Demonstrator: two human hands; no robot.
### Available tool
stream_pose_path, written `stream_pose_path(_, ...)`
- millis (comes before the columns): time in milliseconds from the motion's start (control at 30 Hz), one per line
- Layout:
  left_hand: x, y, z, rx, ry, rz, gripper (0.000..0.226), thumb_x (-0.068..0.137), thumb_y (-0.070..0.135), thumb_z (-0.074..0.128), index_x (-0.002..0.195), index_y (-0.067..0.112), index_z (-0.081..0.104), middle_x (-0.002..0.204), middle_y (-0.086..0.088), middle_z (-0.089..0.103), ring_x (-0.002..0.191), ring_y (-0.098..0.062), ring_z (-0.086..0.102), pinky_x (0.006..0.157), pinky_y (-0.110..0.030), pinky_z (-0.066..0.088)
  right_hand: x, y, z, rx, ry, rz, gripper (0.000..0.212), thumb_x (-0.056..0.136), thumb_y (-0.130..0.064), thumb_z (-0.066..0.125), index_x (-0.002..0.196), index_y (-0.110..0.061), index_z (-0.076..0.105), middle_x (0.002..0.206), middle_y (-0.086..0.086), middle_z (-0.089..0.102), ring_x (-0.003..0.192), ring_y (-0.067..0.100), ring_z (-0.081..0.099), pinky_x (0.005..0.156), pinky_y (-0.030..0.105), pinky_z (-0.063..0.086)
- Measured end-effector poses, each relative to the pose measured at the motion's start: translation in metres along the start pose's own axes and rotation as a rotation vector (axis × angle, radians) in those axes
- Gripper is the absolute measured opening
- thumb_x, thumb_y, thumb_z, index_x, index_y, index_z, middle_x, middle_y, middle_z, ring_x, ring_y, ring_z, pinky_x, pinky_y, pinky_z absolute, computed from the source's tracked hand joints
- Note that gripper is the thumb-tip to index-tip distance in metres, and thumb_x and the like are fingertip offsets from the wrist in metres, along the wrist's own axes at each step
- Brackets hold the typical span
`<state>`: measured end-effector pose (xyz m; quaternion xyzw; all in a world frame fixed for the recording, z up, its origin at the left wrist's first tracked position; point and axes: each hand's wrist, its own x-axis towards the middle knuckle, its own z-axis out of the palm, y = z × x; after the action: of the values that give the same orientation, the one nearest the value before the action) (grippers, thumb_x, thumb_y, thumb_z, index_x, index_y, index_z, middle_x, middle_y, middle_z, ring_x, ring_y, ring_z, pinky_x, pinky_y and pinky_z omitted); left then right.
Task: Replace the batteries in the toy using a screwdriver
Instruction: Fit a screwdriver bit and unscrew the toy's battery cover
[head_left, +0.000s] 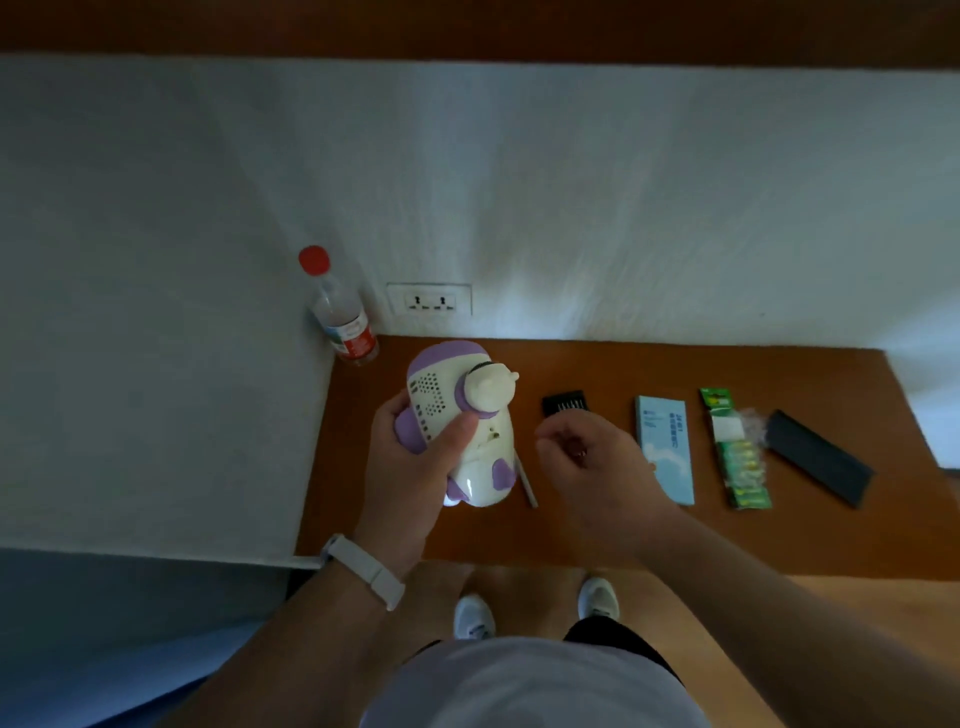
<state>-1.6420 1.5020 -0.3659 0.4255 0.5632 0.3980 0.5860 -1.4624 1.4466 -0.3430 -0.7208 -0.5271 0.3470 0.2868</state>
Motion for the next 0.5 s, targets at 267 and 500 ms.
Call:
stream_pose_path(267,-0.018,0.056,0.040,-0.065,-0.060,0.268,0.083,0.065,0.030,0.085,0.138,0.019,0.047,0.124,0.005,0.067,0.109,-0.010,0.068,0.075,-0.026,0.059,-0.014,-0.038,-0.040,0.553,-0.094,0.110,0.025,0.094,-0.025,0.057,0.116,-0.037,0.056,0.103,-0.019,0.067,0.097,0.007,0.067,0.084,0.031,0.059)
stream_pose_path(500,-0.031,0.084,0.062,-0.073,-0.046,0.373,0.088,0.059,0.034,0.088,0.135,0.019,0.046,0.121,0.003,0.068,0.106,-0.012,0.069,0.072,-0.024,0.059,-0.013,-0.049,-0.078,0.701,-0.122,0.071,0.024,0.095,-0.017,0.055,0.116,-0.028,0.060,0.105,-0.014,0.070,0.097,0.007,0.070,0.083,0.032,0.060)
